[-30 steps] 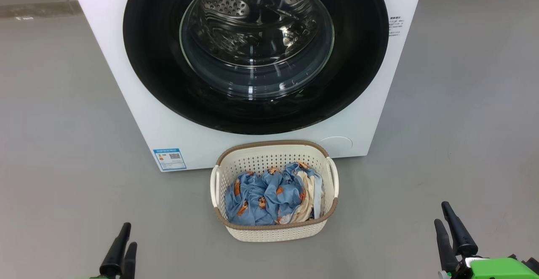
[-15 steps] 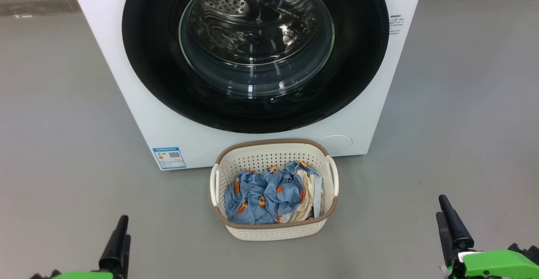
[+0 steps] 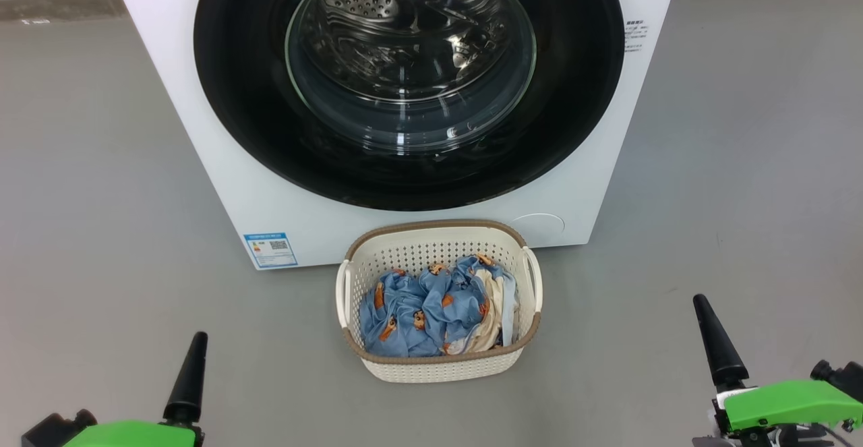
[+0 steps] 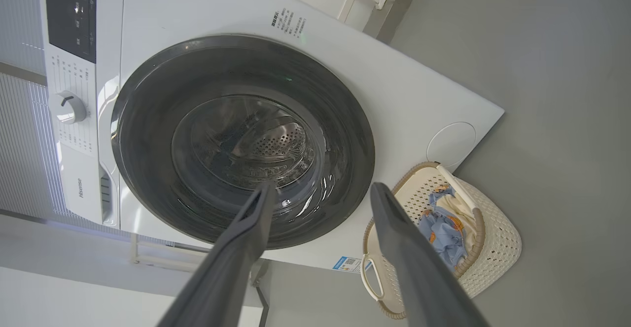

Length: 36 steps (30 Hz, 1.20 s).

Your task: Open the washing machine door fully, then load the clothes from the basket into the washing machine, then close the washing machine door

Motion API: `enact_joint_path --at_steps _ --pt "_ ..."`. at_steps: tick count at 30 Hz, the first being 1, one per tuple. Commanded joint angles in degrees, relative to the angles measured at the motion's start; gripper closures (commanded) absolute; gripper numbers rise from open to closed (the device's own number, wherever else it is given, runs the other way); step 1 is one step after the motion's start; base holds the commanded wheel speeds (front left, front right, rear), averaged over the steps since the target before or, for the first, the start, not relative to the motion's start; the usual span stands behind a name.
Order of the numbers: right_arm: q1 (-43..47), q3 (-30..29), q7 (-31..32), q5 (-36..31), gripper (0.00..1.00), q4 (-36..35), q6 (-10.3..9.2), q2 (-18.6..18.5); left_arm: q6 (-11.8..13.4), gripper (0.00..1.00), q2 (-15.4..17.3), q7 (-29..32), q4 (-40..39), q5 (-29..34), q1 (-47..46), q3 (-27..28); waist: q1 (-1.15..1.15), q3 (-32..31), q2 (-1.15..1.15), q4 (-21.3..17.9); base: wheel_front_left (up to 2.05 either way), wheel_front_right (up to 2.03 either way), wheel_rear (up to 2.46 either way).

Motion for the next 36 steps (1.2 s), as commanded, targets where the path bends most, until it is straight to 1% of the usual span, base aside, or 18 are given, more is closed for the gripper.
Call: enact_joint_path --at_steps 1,11,13,22,36 --pt "-3.2 0.9 -1.0 -2.9 0.0 -2.0 0.03 -1.1 -0.1 0.0 1.7 -0.9 -2.1 2.7 -2.9 0.3 -0.01 0.1 0.0 0.0 0.0 0.0 0.0" --pt "-3.6 1.8 -2.7 -12.8 0.0 -2.4 0.04 -1.8 -0.1 0.0 3.0 -2.6 -2.4 12.2 -3.2 -1.2 -0.01 0.1 0.0 -0.1 0.0 0.0 0.0" --pt "-3.6 1.9 -2.8 -13.7 0.0 -2.5 0.04 -1.8 -0.1 0.0 3.1 -2.8 -2.5 13.0 -3.2 -1.3 -0.01 0.1 0.0 -0.1 0.0 0.0 0.0" --pt "-3.9 2.2 -4.3 -22.4 0.0 -2.9 0.05 -2.0 -0.1 0.0 4.2 -4.3 -3.3 21.3 -3.3 -2.3 -0.01 0.2 0.0 -0.4 0.0 0.0 0.0" --pt "-4.3 3.1 -6.7 -33.7 0.0 -2.9 0.06 -3.0 -0.1 0.0 5.2 -6.7 -3.3 32.1 -3.0 -2.4 -0.01 0.0 0.0 -0.6 0.0 0.0 0.0"
